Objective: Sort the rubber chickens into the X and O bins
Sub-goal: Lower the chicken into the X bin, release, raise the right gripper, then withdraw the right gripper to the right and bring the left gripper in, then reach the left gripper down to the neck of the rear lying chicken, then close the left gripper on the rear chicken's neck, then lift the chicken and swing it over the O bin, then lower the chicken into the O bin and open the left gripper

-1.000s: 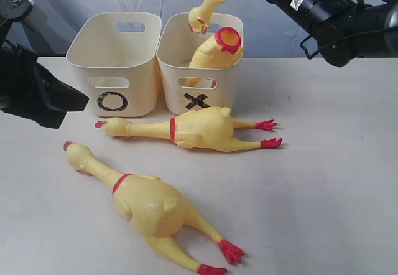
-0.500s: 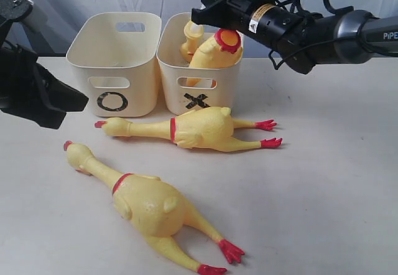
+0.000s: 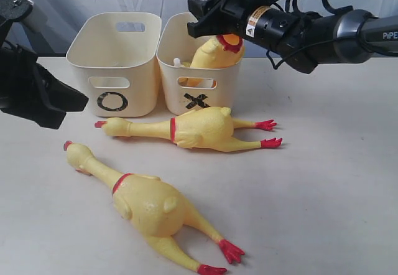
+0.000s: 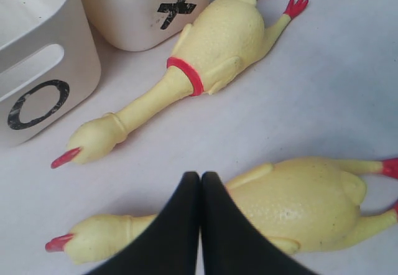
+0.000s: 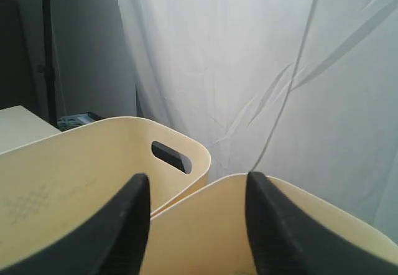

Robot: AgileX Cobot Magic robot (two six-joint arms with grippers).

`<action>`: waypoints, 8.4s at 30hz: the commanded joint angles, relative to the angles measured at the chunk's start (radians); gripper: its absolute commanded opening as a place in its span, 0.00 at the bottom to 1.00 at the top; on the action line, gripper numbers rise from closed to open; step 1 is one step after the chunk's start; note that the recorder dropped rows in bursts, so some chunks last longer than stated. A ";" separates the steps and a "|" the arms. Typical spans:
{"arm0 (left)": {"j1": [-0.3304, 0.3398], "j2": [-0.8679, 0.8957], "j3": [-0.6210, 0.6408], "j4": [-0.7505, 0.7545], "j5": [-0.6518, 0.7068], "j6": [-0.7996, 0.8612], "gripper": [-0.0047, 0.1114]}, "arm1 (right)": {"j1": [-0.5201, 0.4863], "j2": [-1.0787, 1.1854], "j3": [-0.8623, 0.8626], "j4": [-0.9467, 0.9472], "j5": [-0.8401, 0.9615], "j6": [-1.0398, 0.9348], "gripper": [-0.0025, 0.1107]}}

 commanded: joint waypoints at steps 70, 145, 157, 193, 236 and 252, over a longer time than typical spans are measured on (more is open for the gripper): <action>-0.142 0.007 -0.004 -0.005 0.032 0.158 0.04 | -0.003 -1.287 0.918 0.054 0.486 0.043 0.01; -0.242 0.692 -0.176 -0.188 -0.610 1.051 0.51 | -0.003 -1.615 1.041 0.282 0.710 0.047 0.01; -0.242 0.739 -0.215 -0.193 -0.590 1.051 0.44 | -0.003 -1.615 1.041 0.287 0.710 0.047 0.01; -0.242 0.615 -0.215 -0.199 -0.308 0.905 0.04 | -0.003 -1.615 1.041 0.287 0.710 0.047 0.01; -0.240 0.234 -0.215 -0.126 -0.294 0.366 0.04 | -0.003 -1.615 1.041 0.249 0.695 0.047 0.01; -0.135 0.206 -0.221 -0.130 -0.451 -0.081 0.04 | -0.003 -1.615 1.041 0.250 0.705 0.047 0.01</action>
